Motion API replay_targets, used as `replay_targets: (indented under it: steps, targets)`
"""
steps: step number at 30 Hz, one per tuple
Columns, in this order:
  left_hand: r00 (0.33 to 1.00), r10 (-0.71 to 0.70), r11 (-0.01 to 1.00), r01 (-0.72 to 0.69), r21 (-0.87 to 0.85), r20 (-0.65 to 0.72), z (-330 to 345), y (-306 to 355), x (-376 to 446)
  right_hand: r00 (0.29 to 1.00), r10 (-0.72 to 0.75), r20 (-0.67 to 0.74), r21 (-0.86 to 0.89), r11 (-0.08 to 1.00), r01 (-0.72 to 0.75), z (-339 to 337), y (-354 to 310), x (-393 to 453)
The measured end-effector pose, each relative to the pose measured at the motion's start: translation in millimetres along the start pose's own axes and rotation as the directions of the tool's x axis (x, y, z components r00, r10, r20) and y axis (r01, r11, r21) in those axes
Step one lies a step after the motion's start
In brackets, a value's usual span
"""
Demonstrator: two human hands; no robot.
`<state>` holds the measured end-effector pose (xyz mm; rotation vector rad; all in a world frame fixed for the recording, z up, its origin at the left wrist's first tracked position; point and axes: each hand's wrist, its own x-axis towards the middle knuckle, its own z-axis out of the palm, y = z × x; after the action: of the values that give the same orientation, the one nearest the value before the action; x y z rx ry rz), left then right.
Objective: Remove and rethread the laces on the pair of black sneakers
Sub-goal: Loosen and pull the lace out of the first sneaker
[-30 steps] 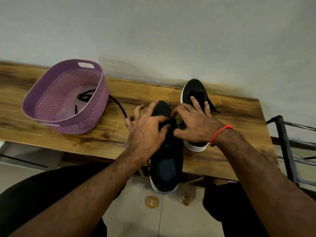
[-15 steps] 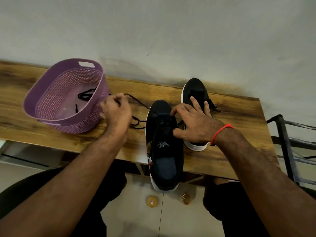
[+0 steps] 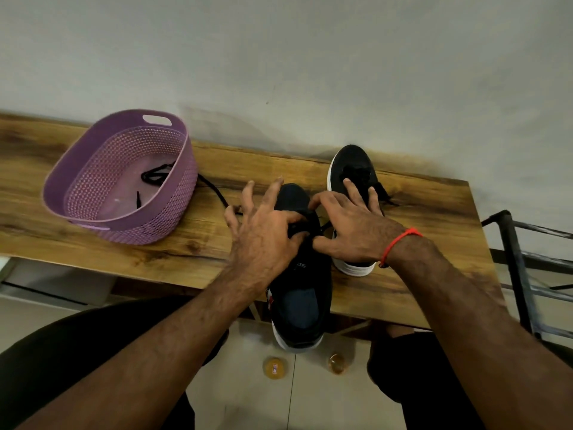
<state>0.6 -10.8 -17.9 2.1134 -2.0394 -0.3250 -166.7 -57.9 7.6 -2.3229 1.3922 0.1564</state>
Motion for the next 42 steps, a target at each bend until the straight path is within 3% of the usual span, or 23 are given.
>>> replay_targets:
  steps: [3,6,7,9,10,11,12,13,15,16,18,22,26,29,36,42]
  targets:
    - [1.000,0.029,0.999,-0.029,-0.029,-0.005,3.5,3.4,-4.3,1.000,-0.010,0.013,-0.016,1.000,0.010,-0.8,-0.3,-0.2]
    - [0.991,-0.097,0.941,0.063,-0.332,-0.087,3.0,-7.7,6.2,1.000,-0.019,0.022,-0.060,0.998,0.021,-0.5,2.3,-0.6]
    - [0.973,-0.210,0.855,0.138,-0.500,-0.092,-0.4,-13.9,12.8,1.000,-0.017,0.024,-0.062,0.998,0.018,-0.2,3.0,-0.3]
    - [0.878,-0.478,0.487,0.231,-0.842,-0.035,-11.7,-26.2,23.2,1.000,-0.014,0.023,-0.042,0.999,0.015,0.0,3.6,0.4]
    - [0.813,-0.582,0.308,0.242,-0.920,0.019,-17.3,-31.5,25.8,1.000,-0.014,0.022,-0.030,0.999,0.015,-0.1,3.5,0.8]
    - [0.762,-0.647,0.241,0.251,-0.938,0.038,-19.2,-38.1,28.3,1.000,-0.014,0.022,-0.022,1.000,0.014,-0.3,3.1,0.8]
    - [0.743,-0.668,0.263,0.276,-0.925,0.032,-18.4,-44.1,30.6,1.000,-0.014,0.020,-0.017,1.000,0.014,-0.4,2.2,0.7]
    - [0.759,-0.651,0.368,0.344,-0.864,0.025,-17.5,-47.1,31.4,1.000,-0.014,0.018,-0.015,1.000,0.014,-0.5,1.3,0.5]
    - [0.854,-0.514,0.690,0.468,-0.551,0.082,-15.8,-40.0,26.0,1.000,-0.010,0.016,-0.011,1.000,0.011,-1.3,0.0,-0.4]
    - [0.897,-0.428,0.806,0.433,-0.404,0.109,-14.9,-30.8,21.7,1.000,-0.006,0.018,-0.014,1.000,0.007,-1.4,-0.2,-0.4]
    - [0.946,-0.289,0.916,0.318,-0.243,0.148,-11.6,-14.3,14.4,1.000,0.003,0.029,-0.027,1.000,-0.002,-1.3,0.1,-0.2]
    - [0.943,-0.234,0.936,0.284,-0.208,0.235,-7.7,-16.1,12.2,0.999,0.016,0.039,-0.030,0.999,-0.014,-1.4,-0.7,0.7]
    - [0.937,-0.256,0.922,0.310,-0.231,0.237,-23.2,-30.7,19.2,0.999,0.017,0.038,-0.037,0.999,-0.016,-0.4,-0.2,1.7]
    - [0.912,-0.279,0.876,0.370,-0.310,0.302,-27.1,-40.0,21.7,0.999,0.012,0.036,-0.031,0.999,-0.011,-0.2,-1.3,1.5]
    - [0.873,-0.183,0.804,0.398,-0.443,0.452,-36.1,-41.9,22.8,1.000,-0.003,-0.003,-0.074,0.997,0.002,4.5,-24.0,1.4]
    - [0.865,-0.134,0.767,0.399,-0.502,0.483,-39.0,-43.3,20.4,0.994,-0.031,-0.104,-0.151,0.988,0.015,17.2,-42.3,12.2]
